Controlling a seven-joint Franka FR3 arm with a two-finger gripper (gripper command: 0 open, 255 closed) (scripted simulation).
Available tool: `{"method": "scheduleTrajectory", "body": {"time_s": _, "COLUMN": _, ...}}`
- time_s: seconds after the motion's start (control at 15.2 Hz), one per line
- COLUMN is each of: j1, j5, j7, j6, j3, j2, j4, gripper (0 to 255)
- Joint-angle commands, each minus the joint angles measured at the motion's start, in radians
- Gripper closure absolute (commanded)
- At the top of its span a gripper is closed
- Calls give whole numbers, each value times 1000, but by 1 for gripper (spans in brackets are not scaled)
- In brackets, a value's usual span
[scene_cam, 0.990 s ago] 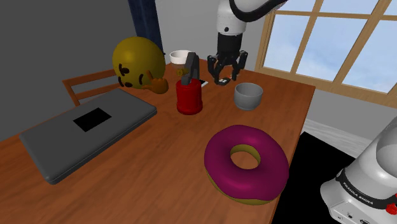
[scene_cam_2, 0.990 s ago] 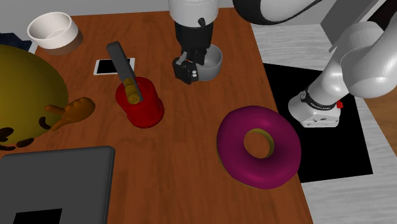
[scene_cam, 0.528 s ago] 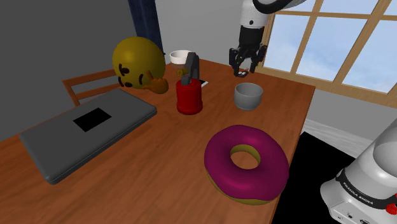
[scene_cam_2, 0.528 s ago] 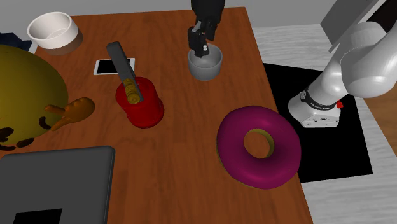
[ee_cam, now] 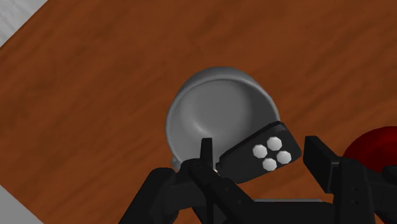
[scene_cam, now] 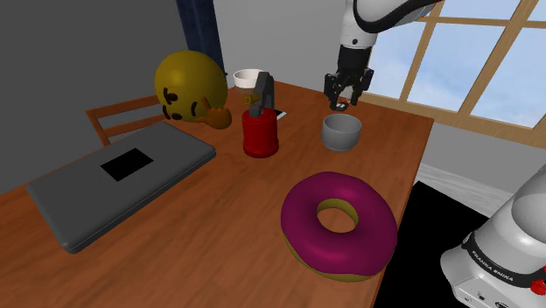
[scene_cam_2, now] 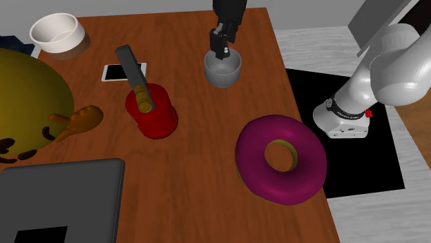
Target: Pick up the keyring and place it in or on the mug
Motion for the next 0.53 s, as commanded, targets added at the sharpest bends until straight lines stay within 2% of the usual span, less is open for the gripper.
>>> {"method": "scheduleTrajectory", "body": {"time_s": 0.0, "j1": 0, "j5": 0, "j7": -1, "j6": 26, "j3": 1, "j2": 6, "j4": -20, "gripper": 255}}
{"method": "scheduleTrajectory", "body": {"time_s": 0.46, "j1": 1, "j5": -1, "j7": 1, "j6": 123, "j3": 6, "j2": 31, "j4": -92, "gripper": 255}}
